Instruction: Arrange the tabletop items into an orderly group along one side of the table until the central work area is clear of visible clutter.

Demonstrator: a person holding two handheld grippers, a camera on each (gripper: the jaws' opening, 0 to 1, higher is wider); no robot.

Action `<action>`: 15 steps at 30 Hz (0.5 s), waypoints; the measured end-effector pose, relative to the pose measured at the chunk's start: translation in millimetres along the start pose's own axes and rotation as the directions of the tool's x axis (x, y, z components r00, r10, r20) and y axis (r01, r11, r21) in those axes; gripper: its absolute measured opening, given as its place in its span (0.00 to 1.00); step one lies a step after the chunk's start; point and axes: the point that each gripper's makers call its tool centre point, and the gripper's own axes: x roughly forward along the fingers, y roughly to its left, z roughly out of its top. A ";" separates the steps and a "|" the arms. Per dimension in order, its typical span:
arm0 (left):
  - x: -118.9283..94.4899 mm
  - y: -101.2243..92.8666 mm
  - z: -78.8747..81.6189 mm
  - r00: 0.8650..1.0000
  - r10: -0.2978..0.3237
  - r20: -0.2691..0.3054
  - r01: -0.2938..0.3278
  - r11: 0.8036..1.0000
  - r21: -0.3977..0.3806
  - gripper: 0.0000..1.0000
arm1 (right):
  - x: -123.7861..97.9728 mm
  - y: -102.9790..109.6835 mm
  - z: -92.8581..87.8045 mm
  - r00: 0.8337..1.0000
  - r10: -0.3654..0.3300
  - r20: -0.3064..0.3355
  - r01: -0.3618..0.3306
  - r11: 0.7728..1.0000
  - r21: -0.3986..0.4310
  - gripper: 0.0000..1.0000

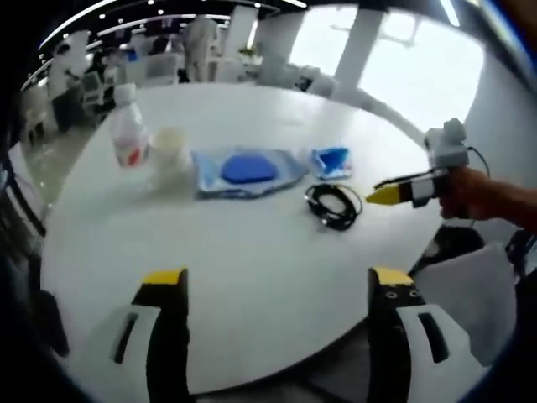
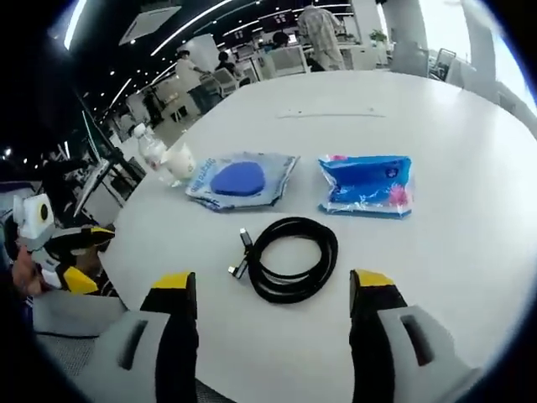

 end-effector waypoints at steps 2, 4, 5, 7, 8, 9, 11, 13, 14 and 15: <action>-1.1 2.6 0.2 1.000 0.002 0.000 -0.002 1.000 0.008 0.86 | -4.3 1.5 -5.9 1.000 -0.005 -0.007 0.005 1.000 0.005 0.75; -3.7 3.8 -0.3 1.000 -0.006 0.000 0.006 1.000 -0.006 0.87 | -8.4 1.3 -9.8 1.000 -0.012 -0.002 0.012 1.000 0.020 0.75; -5.4 5.5 -1.5 1.000 -0.004 -0.001 0.004 1.000 -0.016 0.87 | -10.9 1.4 -12.5 1.000 -0.017 -0.001 0.017 0.999 0.027 0.75; -6.9 7.3 -3.4 1.000 0.000 -0.008 0.000 1.000 -0.021 0.88 | -15.6 2.5 -16.2 1.000 -0.024 0.001 0.024 0.999 0.041 0.76; -8.1 7.8 -3.9 1.000 0.001 -0.011 -0.001 1.000 -0.023 0.88 | -16.6 2.9 -16.9 1.000 -0.025 0.001 0.025 0.999 0.043 0.76; -10.2 8.3 -3.7 1.000 0.003 -0.015 -0.003 1.000 -0.023 0.88 | -20.2 5.1 -18.2 1.000 -0.026 0.006 0.026 0.999 0.043 0.76; -14.0 9.1 -4.0 1.000 0.010 -0.018 -0.010 1.000 -0.015 0.88 | -26.6 6.3 -20.2 0.999 -0.039 0.017 0.038 0.998 0.044 0.76; -16.1 10.7 -4.0 1.000 0.020 -0.014 -0.020 1.000 -0.010 0.88 | -34.7 7.7 -20.9 0.998 -0.055 0.041 0.053 0.997 0.048 0.76; -16.7 11.2 -4.8 1.000 0.022 -0.016 -0.023 1.000 -0.011 0.88 | -37.7 8.3 -23.3 0.997 -0.061 0.044 0.059 0.997 0.050 0.76; -17.1 10.9 -5.0 1.000 0.024 -0.016 -0.024 1.000 -0.010 0.88 | -40.1 9.3 -25.3 0.997 -0.066 0.048 0.063 0.997 0.048 0.75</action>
